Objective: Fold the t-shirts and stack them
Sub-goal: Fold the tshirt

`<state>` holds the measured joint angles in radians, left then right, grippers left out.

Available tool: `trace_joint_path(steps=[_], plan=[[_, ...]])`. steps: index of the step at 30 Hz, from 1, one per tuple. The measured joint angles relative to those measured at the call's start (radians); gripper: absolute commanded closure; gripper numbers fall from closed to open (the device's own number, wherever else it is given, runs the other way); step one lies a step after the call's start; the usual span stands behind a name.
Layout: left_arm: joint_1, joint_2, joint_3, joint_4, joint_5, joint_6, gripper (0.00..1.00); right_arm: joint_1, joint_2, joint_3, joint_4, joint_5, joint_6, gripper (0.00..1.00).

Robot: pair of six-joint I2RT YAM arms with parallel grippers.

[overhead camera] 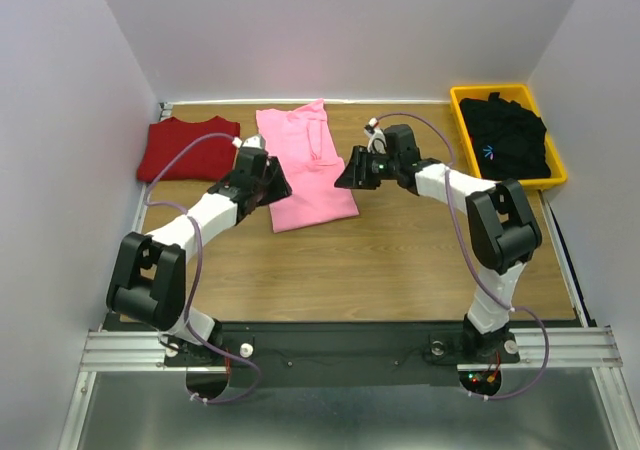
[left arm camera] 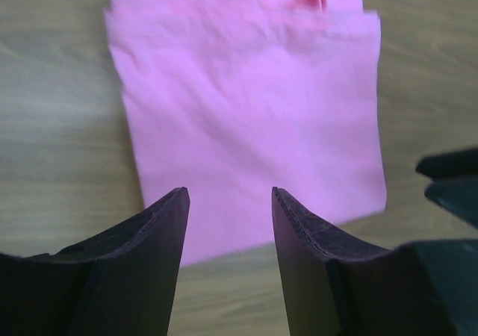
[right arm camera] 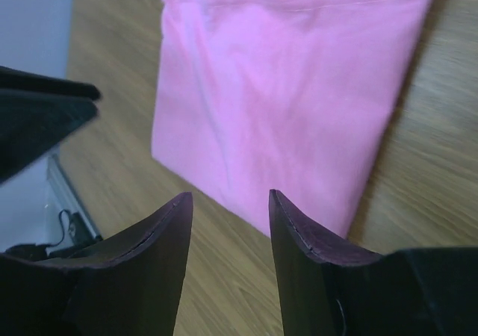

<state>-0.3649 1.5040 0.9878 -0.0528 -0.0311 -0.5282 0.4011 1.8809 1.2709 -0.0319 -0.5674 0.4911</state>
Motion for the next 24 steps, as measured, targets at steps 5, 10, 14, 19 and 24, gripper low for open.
trace_joint_path(steps=[5,10,14,19,24], plan=[[-0.013,-0.002,-0.153,0.098,0.102,-0.064,0.62,0.004,0.081,-0.01,0.128,-0.147,0.027,0.53],[-0.013,0.049,-0.205,0.155,0.115,-0.11,0.74,0.005,0.174,-0.037,0.256,-0.228,0.063,0.58],[-0.01,0.078,-0.248,0.194,0.109,-0.145,0.76,-0.005,0.261,-0.08,0.365,-0.269,0.095,0.58],[0.015,0.082,-0.305,0.285,0.143,-0.201,0.77,-0.066,0.285,-0.201,0.601,-0.342,0.175,0.59],[0.021,0.057,-0.362,0.349,0.162,-0.238,0.77,-0.106,0.272,-0.26,0.683,-0.366,0.195,0.6]])
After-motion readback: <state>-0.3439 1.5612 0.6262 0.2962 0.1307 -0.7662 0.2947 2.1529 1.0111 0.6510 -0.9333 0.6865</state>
